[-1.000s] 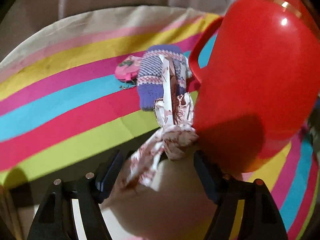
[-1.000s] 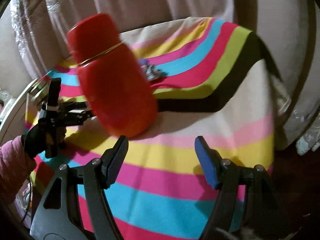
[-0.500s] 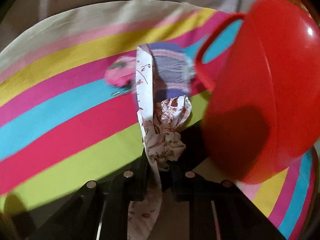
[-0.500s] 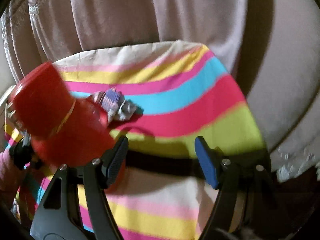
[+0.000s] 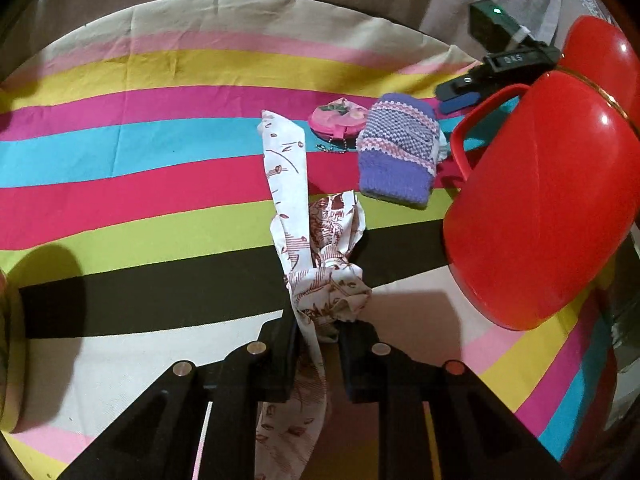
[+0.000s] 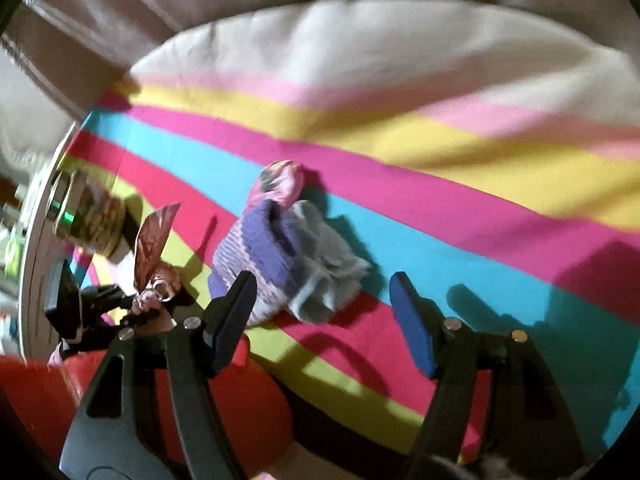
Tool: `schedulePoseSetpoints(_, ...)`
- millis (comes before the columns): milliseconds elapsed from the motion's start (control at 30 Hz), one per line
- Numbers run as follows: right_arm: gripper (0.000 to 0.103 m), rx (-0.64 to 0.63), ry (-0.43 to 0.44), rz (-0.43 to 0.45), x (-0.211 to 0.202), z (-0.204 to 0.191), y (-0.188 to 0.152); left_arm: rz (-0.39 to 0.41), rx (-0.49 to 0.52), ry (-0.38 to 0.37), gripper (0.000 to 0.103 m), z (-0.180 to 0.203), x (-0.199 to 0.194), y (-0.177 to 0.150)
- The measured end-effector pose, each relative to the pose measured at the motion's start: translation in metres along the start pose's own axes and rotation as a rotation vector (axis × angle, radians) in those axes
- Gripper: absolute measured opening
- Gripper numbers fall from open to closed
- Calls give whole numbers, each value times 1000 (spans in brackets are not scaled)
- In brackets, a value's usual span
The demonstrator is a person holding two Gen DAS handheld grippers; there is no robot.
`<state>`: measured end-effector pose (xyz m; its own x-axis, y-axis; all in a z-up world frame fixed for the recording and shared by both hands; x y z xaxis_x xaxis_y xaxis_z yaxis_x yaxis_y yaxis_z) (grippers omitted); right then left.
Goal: Organize soft objects
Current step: 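Grasp the purple knit mitten with the right tool while the left tool holds the scarf, then lift the scarf and purple mitten and carry them toward the white box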
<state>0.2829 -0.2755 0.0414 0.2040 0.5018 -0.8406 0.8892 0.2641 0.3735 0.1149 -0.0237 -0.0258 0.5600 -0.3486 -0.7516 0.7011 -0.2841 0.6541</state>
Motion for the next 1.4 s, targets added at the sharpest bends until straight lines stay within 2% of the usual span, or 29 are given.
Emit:
schedulePoseSetpoints(100,72,-66,76,-55,19,-18,6,5,-27,-17,19,-3,-4,-4)
schedulePoseSetpoints(267,70,-106,88,-143,53,-28,6,8,-45,-25,19,-3,-4,-5)
schedulePoseSetpoints(300,45,-123,74,-137,54,-28,8,7,-40,-19,19,-2,-4,-5)
schedulePoseSetpoints(333,30,-146,64,-109,50,-30,7,6,-34,-12,19,-1,-5,-5)
schedulePoseSetpoints(400,23,-197,21,31,21,-39,8,4,-22,1,20,1,-5,-5)
schedulePoseSetpoints(467,23,-173,5,156,-17,-42,12,2,-4,20,22,4,-5,-5)
schedulePoseSetpoints(500,23,-137,-9,238,-44,-39,12,1,4,29,25,6,-5,-5)
schedulePoseSetpoints(567,23,-96,-69,338,-84,-34,6,0,18,37,33,11,-3,-4)
schedulePoseSetpoints(633,23,-43,-114,399,-118,-27,-9,-7,48,50,51,18,0,-2)
schedulePoseSetpoints(700,23,3,-148,415,-137,-18,-29,-22,84,84,62,26,5,1)
schedulePoseSetpoints(767,23,32,-217,427,-154,-6,-51,-34,102,118,65,29,11,5)
schedulePoseSetpoints(833,23,104,-225,437,-169,5,-80,-34,88,124,64,27,15,10)
schedulePoseSetpoints(867,23,130,-230,447,-175,7,-94,-31,82,125,59,25,16,11)
schedulePoseSetpoints(900,23,157,-232,457,-182,8,-111,-28,76,140,37,23,16,12)
schedulePoseSetpoints(933,23,183,-230,466,-186,8,-128,-27,51,151,22,18,14,13)
schedulePoseSetpoints(1033,23,254,-171,463,-191,1,-178,-20,-45,102,21,15,0,7)
schedulePoseSetpoints(1200,23,323,-99,390,-165,-23,-251,-14,-114,104,21,35,-36,-18)
schedulePoseSetpoints(1300,23,351,-76,368,-147,-35,-282,-2,-175,78,21,48,-60,-40)
schedulePoseSetpoints(1400,23,374,-65,360,-135,-43,-302,2,-183,74,21,55,-81,-60)
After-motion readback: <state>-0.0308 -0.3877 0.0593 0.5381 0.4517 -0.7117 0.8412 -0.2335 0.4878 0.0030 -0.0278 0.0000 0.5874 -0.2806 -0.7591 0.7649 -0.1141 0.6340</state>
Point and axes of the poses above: each gripper's, at about its wrist camera, not at the fingertips, and x roughly the way its jaws point, z to its right, y to its top, the point moved 4 cm from there along x, roughly the way its jaws point, and after that the axes turned 5 degrees about x, right-handed, at the moved point
